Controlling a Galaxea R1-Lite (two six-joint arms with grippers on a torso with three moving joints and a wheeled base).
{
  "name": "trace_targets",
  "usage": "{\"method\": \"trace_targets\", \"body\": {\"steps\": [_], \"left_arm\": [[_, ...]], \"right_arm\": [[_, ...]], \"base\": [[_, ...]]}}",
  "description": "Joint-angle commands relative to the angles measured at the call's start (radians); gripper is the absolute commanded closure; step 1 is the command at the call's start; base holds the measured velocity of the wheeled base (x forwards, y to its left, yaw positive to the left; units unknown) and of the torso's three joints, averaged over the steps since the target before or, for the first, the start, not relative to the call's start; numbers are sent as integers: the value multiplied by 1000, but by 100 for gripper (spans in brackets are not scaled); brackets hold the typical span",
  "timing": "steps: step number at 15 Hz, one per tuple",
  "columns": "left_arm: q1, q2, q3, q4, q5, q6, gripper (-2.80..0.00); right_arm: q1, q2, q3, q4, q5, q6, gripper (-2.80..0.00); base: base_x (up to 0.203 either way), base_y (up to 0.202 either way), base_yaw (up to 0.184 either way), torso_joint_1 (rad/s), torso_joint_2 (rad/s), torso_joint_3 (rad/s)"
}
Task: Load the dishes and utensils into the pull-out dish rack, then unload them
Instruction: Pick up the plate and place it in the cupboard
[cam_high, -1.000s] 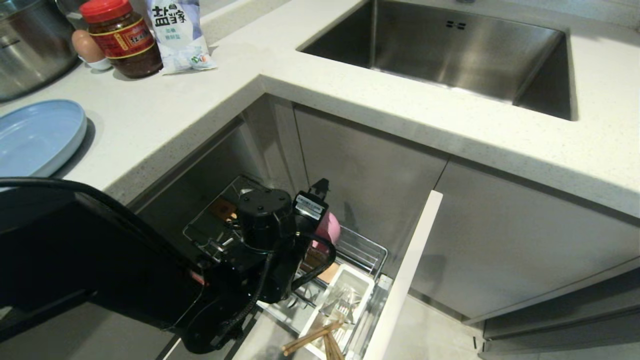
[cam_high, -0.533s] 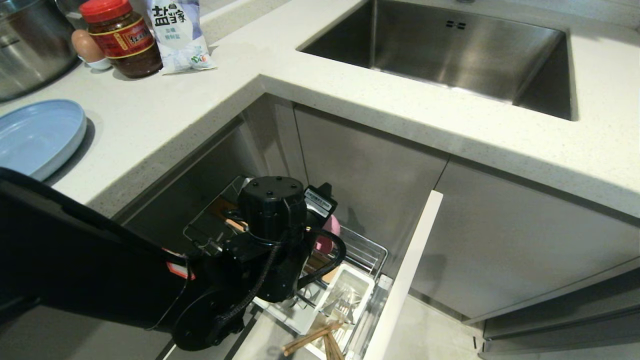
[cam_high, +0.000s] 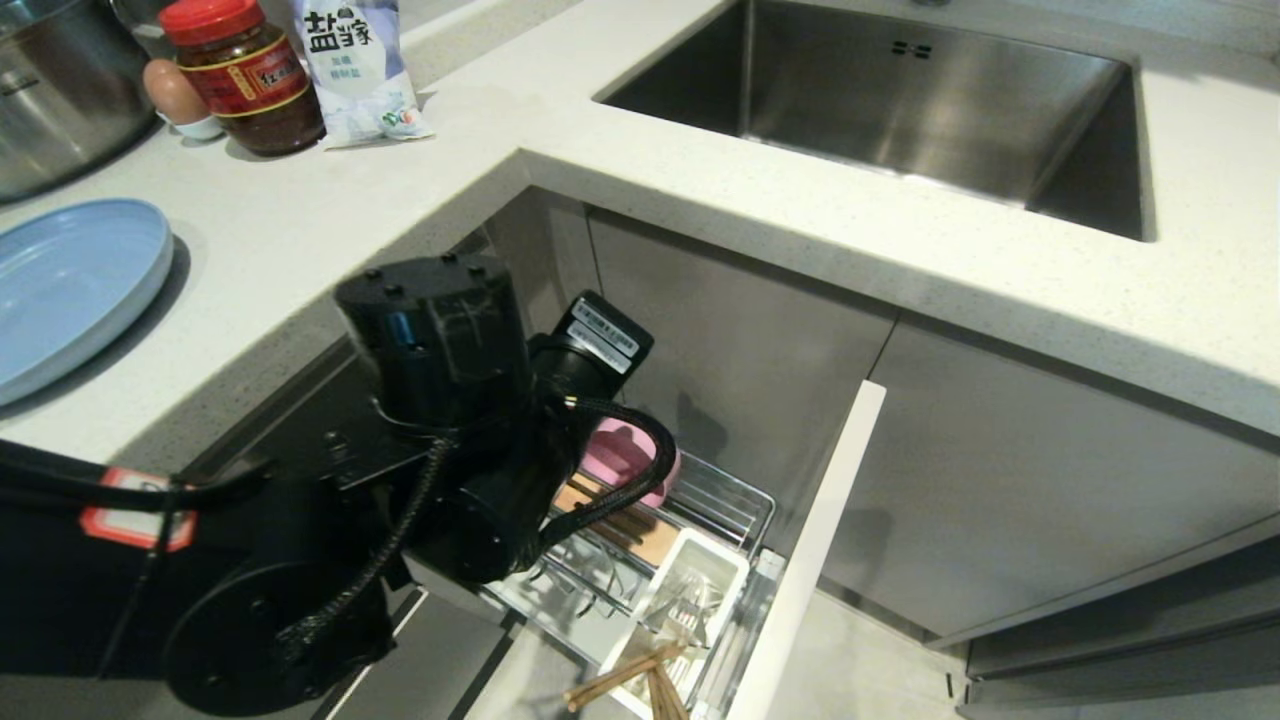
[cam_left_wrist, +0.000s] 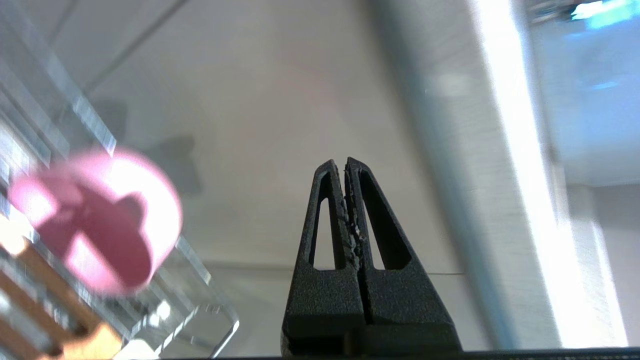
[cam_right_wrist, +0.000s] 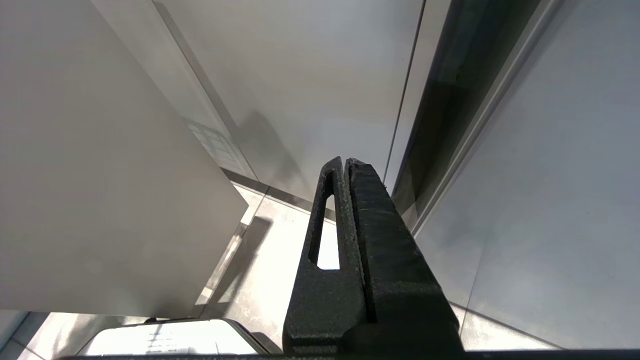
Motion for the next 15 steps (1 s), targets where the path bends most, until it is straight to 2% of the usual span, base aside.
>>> {"method": "trace_targets", "body": {"steps": [1,3,5,9,11,15], "left_arm": [[-15,-109,-9,-6,6,94,0],[-16,-190,-23,-3,3,203,0],[8,-251,-40,60,-11,353,0],[123,-359,-181,437,-69,458,0],[202,-403,-249,574,-88,596,0],[417,-465,-273,648,-86,788,0]], "right_arm": [[0,-4,0,0,-1,1,0],[0,-4,0,0,0,1,0],[0,-4,0,0,0,1,0],[0,-4,0,0,0,1,0],[0,-4,0,0,0,1,0],[0,-4,0,0,0,1,0]], "base": [[0,0,0,0,0,0],[0,0,0,0,0,0],[0,0,0,0,0,0],[0,0,0,0,0,0],[0,0,0,0,0,0],[0,0,0,0,0,0]]}}
